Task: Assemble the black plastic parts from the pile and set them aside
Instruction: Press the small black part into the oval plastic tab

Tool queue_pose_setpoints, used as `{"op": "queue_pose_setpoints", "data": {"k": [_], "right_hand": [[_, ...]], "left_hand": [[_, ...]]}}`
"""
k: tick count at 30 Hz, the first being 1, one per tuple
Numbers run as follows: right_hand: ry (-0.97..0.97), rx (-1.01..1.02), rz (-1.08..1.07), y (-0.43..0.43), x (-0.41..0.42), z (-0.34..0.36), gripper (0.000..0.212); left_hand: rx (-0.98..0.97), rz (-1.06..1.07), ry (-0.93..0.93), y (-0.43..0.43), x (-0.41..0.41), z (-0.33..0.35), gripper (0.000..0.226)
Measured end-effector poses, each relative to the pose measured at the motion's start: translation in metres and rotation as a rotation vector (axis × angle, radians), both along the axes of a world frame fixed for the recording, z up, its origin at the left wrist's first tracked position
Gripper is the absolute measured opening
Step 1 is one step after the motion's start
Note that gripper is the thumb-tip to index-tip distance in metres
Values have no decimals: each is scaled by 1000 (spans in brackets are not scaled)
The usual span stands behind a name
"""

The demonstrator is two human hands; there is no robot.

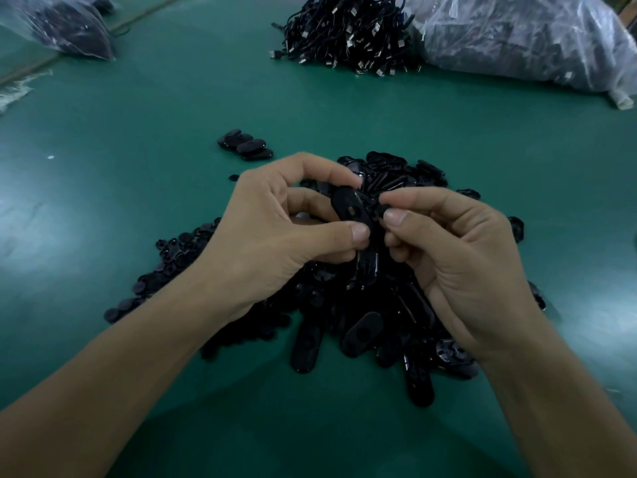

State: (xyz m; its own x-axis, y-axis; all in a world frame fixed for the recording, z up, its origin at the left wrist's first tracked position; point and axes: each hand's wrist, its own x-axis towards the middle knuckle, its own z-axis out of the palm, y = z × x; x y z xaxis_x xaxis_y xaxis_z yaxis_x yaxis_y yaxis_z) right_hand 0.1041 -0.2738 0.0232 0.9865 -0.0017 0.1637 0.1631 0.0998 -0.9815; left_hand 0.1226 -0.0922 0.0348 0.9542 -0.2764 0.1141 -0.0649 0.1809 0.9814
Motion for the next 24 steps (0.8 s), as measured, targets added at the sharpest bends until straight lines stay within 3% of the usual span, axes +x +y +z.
{"op": "queue_pose_setpoints", "data": {"k": [8,15,24], "right_hand": [[-119,-137,-17,1,-3,2,19],[-133,-241,-49,3,-5,4,20],[-175,-348,-123,4,-6,4,24]], "left_hand": [[195,-61,-78,2,3,-3,54],[333,-4,-170,3,4,-8,25],[388,21,-229,3,6,-11,36]]}}
